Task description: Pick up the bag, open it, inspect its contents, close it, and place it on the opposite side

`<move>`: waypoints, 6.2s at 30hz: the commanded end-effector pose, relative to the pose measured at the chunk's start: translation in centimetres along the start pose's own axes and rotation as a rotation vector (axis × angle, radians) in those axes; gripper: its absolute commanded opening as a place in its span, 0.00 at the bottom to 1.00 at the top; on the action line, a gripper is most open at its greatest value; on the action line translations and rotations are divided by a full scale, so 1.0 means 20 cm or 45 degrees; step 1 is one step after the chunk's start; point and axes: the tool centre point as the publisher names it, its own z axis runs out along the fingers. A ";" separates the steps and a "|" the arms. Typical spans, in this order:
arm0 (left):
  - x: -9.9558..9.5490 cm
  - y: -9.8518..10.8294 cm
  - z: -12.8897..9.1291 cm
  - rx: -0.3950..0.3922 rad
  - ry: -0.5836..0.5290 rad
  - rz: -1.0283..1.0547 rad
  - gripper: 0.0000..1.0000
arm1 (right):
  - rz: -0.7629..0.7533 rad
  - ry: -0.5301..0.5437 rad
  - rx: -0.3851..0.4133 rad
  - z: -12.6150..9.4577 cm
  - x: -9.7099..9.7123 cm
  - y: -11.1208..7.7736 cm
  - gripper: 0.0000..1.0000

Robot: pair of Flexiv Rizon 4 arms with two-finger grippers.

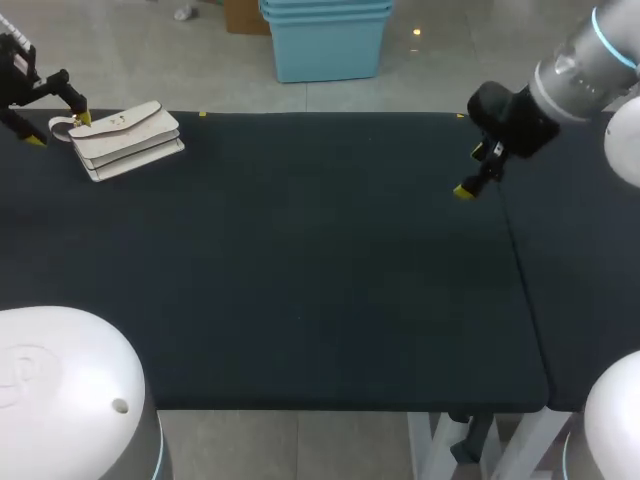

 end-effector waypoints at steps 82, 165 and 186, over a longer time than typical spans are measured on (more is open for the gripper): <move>-0.44 -0.61 0.65 -0.058 0.365 -0.642 0.46 | -0.342 0.211 -0.021 0.43 0.27 0.05 1.00; -0.09 -0.08 0.68 -0.486 0.466 0.202 0.36 | -0.342 0.211 -0.021 0.43 0.27 0.05 1.00; -0.05 -0.02 0.77 -0.482 0.440 0.189 0.06 | -0.342 0.211 -0.021 0.43 0.27 0.05 1.00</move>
